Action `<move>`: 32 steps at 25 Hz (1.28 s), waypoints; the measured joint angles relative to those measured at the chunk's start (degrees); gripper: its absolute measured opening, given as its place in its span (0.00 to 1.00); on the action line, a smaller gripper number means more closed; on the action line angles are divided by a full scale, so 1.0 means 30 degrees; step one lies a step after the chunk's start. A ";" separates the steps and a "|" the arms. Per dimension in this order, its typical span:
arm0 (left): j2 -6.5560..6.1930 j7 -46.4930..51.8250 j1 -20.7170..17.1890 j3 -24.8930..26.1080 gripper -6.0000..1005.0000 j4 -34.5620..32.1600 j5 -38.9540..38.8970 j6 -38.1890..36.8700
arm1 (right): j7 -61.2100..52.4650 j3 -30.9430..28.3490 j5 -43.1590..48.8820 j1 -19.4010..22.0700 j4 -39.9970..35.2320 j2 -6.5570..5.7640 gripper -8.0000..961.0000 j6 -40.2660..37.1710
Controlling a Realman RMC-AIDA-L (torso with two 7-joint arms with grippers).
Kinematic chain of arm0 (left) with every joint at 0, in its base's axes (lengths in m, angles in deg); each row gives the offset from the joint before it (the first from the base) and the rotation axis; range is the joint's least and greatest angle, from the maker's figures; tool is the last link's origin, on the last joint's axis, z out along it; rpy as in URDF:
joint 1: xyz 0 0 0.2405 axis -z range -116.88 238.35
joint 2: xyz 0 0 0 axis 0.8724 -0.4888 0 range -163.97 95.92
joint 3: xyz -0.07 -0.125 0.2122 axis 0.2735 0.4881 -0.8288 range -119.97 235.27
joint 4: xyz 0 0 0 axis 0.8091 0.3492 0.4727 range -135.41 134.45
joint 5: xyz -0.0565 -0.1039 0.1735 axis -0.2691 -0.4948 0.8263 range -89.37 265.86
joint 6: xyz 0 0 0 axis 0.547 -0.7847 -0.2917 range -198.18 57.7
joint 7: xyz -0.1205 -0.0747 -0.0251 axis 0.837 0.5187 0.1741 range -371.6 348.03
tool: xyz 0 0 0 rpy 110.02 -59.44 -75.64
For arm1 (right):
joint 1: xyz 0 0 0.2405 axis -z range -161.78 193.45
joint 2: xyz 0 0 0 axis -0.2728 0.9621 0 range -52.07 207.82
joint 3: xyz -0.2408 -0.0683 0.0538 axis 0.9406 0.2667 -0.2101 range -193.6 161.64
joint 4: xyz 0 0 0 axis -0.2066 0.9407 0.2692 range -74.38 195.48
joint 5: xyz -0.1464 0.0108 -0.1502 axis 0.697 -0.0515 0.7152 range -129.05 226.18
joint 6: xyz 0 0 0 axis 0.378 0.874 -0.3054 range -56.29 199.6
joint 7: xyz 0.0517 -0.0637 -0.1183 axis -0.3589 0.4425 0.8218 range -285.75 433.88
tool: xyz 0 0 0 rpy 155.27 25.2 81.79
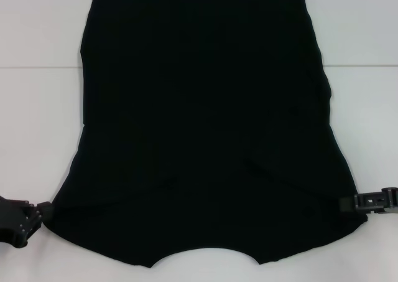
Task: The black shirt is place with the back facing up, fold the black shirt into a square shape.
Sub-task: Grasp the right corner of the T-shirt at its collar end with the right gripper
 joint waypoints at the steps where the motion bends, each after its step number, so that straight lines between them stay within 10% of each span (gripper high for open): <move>1: 0.0001 0.0000 0.0018 0.0037 0.01 0.0017 0.0000 0.0007 | -0.0120 -0.0002 0.0168 0.0002 -0.0036 -0.0007 0.82 0.0000; 19: -0.0036 0.0000 0.0080 0.0115 0.01 0.0036 -0.0487 0.0025 | -0.0341 -0.1126 0.0728 0.0436 -0.0592 -0.0338 0.74 0.0057; 32: -0.0087 0.0001 0.0171 0.0114 0.01 0.0051 -0.0647 0.0054 | -0.0505 -0.1045 0.1700 0.0072 -0.0487 0.0195 0.69 0.0525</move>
